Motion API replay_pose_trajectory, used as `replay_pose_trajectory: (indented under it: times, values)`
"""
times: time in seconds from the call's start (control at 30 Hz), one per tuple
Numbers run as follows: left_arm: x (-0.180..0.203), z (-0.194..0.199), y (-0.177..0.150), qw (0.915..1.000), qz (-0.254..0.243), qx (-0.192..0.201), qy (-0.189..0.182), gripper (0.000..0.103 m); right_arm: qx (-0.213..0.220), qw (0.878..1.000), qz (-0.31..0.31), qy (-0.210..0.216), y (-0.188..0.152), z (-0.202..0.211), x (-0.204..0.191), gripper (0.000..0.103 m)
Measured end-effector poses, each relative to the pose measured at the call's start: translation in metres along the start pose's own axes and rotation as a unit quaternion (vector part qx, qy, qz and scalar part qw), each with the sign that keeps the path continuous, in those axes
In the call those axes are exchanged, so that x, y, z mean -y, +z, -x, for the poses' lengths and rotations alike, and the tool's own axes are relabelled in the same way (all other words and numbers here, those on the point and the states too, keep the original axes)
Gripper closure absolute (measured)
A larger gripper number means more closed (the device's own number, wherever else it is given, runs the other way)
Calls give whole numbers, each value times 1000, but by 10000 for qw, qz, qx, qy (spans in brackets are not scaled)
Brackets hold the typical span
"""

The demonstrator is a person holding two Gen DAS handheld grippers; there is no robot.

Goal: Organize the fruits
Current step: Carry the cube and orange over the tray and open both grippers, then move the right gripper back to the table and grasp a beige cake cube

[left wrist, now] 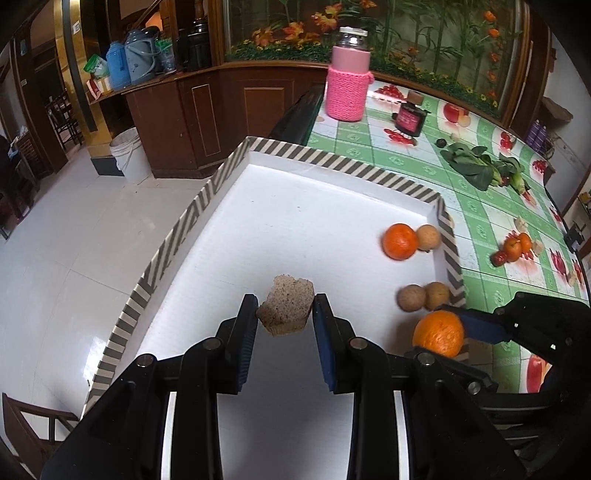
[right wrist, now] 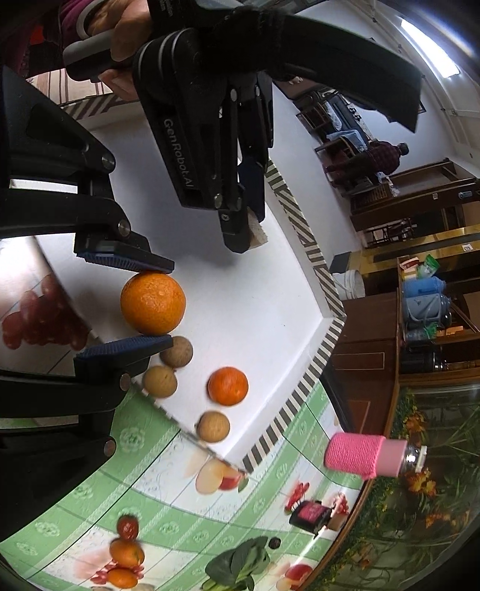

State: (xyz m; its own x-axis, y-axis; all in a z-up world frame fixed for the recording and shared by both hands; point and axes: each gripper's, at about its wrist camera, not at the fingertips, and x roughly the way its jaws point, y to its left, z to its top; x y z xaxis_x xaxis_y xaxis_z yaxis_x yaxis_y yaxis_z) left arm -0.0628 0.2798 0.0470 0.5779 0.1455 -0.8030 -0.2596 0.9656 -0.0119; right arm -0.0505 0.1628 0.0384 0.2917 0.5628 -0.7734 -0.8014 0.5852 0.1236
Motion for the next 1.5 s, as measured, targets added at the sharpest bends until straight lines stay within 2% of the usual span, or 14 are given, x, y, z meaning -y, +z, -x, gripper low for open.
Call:
replay_pose_trajectory:
  times: [0.43, 0.5, 0.57, 0.63, 0.8, 0.9, 1.0, 1.23, 1.5]
  values:
    - [-10, -18, 0, 9994, 92, -249, 235, 75, -246, 9995, 172, -65, 1, -25, -2, 66]
    - [-10, -20, -1, 9992, 94, -268, 272, 75, -249, 9994, 234, -52, 0, -25, -4, 64]
    - [-12, -22, -1, 9988, 134, -324, 333, 73, -226, 9994, 239, -45, -1, -23, -5, 53]
    - [-15, -23, 0, 9986, 199, -360, 344, 58, -146, 9997, 215, -21, -2, -17, -4, 45]
    - [-16, -20, 1, 9984, 233, -295, 432, 45, -18, 9999, 137, 20, -3, -2, 1, 44]
    - [-14, -17, 0, 9983, 219, -250, 477, 30, 11, 10000, 52, -1, -6, 5, 6, 44]
    - [-13, -14, 1, 9982, 221, -218, 519, 30, 100, 9999, -28, 44, -9, 15, 9, 44]
    - [-4, -1, 4, 9985, 208, -74, 493, 30, 324, 9994, -134, -29, -19, 40, 16, 37]
    - [30, 18, 8, 9994, -30, 193, 270, 30, 407, 9975, -495, -286, -38, 66, 42, 26]
